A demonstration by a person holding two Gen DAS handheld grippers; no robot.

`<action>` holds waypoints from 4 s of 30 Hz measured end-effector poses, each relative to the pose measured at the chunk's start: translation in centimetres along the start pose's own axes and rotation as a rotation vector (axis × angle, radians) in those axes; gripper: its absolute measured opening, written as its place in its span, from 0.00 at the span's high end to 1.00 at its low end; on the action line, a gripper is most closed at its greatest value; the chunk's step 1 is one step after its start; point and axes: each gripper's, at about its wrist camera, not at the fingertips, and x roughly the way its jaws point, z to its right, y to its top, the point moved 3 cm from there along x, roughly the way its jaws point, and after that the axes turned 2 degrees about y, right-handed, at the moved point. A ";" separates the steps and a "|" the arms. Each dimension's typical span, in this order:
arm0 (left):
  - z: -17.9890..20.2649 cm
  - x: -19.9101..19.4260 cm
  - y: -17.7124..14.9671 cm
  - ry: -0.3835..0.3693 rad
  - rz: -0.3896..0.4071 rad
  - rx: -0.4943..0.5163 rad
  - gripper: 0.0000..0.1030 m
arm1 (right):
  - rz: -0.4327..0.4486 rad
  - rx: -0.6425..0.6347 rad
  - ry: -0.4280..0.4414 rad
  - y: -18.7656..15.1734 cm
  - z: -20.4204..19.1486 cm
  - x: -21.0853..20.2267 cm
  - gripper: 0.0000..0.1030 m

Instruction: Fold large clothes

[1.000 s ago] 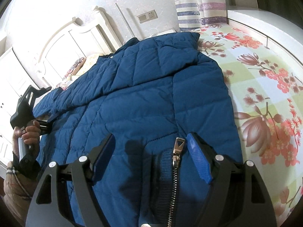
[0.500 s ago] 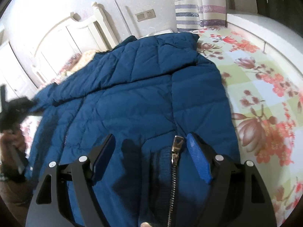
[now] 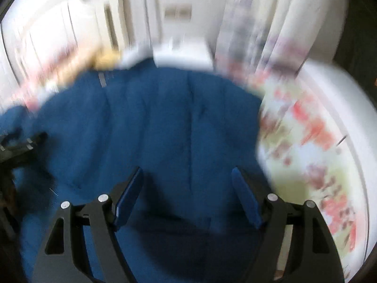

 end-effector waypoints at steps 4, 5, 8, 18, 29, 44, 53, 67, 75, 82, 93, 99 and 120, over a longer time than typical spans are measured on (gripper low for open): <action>-0.6 0.2 0.1 -0.043 -0.003 -0.043 0.04 | -0.032 0.001 0.027 1.0 0.6 -0.5 0.23; -0.5 0.3 0.1 -0.037 -0.004 -0.039 0.04 | -0.008 0.024 0.021 2.0 1.1 -0.9 0.23; -0.6 0.2 0.0 -0.035 -0.008 -0.038 0.04 | 0.076 0.087 -0.025 5.7 2.6 -1.1 0.23; -0.7 0.0 0.1 -0.045 -0.013 -0.047 0.04 | -0.096 0.300 -0.083 9.7 6.3 6.6 0.12; -0.6 0.0 0.0 -0.048 -0.013 -0.050 0.04 | -0.112 0.159 -0.120 12.2 1.2 9.8 0.05; -0.8 0.2 0.2 -0.054 -0.011 -0.055 0.04 | -0.013 0.052 -0.006 13.9 -6.9 9.5 0.05; -0.7 0.2 0.1 -0.059 -0.009 -0.058 0.04 | -0.046 0.098 0.035 13.9 -3.8 10.9 0.03; -9.4 -4.9 -0.6 -0.332 0.152 -0.466 0.04 | 0.033 -0.033 -0.005 4.6 -7.7 4.8 0.02; -31.2 -8.1 -9.6 -0.330 0.249 -1.095 0.04 | 0.039 -0.007 0.025 4.0 -7.9 4.3 0.02; -41.7 -6.3 -10.1 -0.293 0.290 -1.221 0.09 | 0.038 -0.002 0.031 4.0 -7.7 4.3 0.02; -41.1 -10.5 -5.9 -0.136 0.437 -1.114 0.95 | 0.096 0.061 0.109 4.0 -6.9 3.4 0.03; -25.1 -18.1 4.6 -0.191 0.567 -0.600 0.95 | 0.553 0.440 0.213 2.7 0.5 -3.9 0.03; 12.9 -9.0 -0.2 -0.129 0.277 0.458 0.44 | 0.623 0.852 0.145 -1.2 10.0 -4.3 0.03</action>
